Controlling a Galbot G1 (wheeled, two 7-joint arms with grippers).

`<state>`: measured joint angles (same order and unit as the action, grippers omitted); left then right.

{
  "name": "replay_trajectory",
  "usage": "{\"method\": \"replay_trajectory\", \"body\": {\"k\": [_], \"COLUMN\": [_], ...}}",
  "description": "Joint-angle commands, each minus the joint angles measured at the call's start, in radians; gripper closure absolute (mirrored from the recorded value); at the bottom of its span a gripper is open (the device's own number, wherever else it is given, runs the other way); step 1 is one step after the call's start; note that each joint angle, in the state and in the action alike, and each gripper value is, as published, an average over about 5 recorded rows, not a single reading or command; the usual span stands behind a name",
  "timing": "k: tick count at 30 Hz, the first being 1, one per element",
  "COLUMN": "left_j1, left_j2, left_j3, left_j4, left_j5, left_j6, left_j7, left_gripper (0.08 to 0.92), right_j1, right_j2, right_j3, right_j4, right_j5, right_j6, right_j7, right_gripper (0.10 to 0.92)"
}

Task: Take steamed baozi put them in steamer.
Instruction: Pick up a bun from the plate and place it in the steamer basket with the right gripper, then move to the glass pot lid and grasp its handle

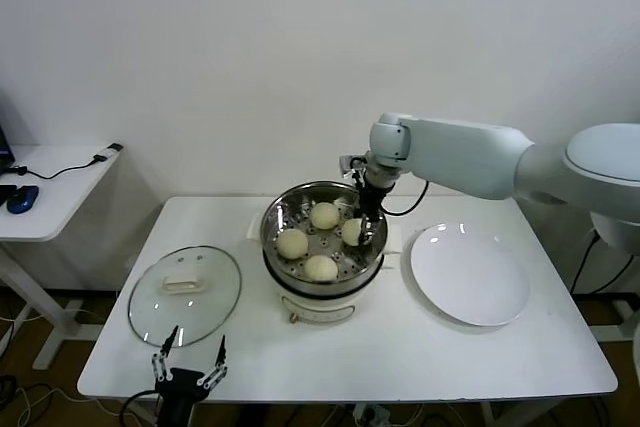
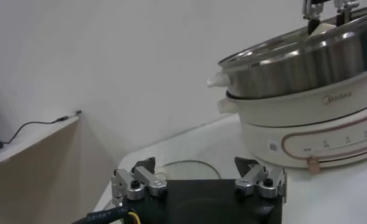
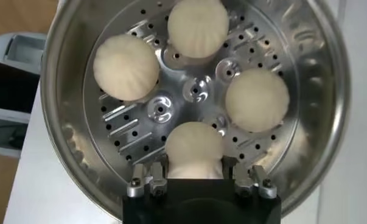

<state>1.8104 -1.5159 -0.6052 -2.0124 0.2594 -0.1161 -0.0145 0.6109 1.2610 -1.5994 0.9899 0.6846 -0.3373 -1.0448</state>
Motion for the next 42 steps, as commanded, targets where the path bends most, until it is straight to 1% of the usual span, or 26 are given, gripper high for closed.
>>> {"method": "replay_trajectory", "body": {"k": [1,7,10,18,24,28,33,37,42], "left_j1": [0.001,0.0,-0.001,0.002,0.0,-0.006,-0.006,-0.008,-0.019], "left_j2": [-0.002,-0.001,-0.002,-0.001,0.001,-0.001,-0.003,-0.01,-0.019], "left_j3": [0.0,0.001,0.004,0.004,-0.002,-0.008,-0.018,-0.027,-0.029], "left_j4": [0.0,-0.003,-0.004,-0.009,-0.012,-0.015,-0.018,-0.02,-0.038], "left_j5": [-0.001,0.002,0.005,0.007,0.004,0.001,-0.002,-0.01,-0.001], "left_j6": [-0.001,0.0,0.001,-0.001,0.0,0.004,0.004,0.003,0.009], "left_j7": [0.0,0.0,0.0,0.0,-0.001,-0.002,-0.002,-0.001,0.004], "left_gripper": [0.177,0.177,0.177,0.177,0.177,0.177,0.177,0.177,0.177], "right_j1": [-0.045,-0.029,-0.02,0.048,0.125,0.119,-0.008,-0.203,-0.541], "right_j2": [0.014,0.004,-0.001,-0.068,-0.192,-0.307,-0.469,-0.583,-0.683], "right_j3": [-0.006,0.025,0.041,0.067,0.144,0.219,0.356,0.557,0.889], "right_j4": [-0.022,-0.013,-0.009,0.041,0.093,0.161,0.277,0.351,0.465], "right_j5": [-0.025,-0.008,0.005,0.041,0.071,0.114,0.19,0.199,0.198], "right_j6": [0.0,0.005,0.005,0.025,0.126,0.223,0.324,0.375,0.397], "right_j7": [0.014,0.011,0.011,0.003,0.03,0.139,0.386,0.55,0.688], "right_gripper": [0.411,0.253,0.211,0.203,0.203,0.203,0.203,0.203,0.203]}}
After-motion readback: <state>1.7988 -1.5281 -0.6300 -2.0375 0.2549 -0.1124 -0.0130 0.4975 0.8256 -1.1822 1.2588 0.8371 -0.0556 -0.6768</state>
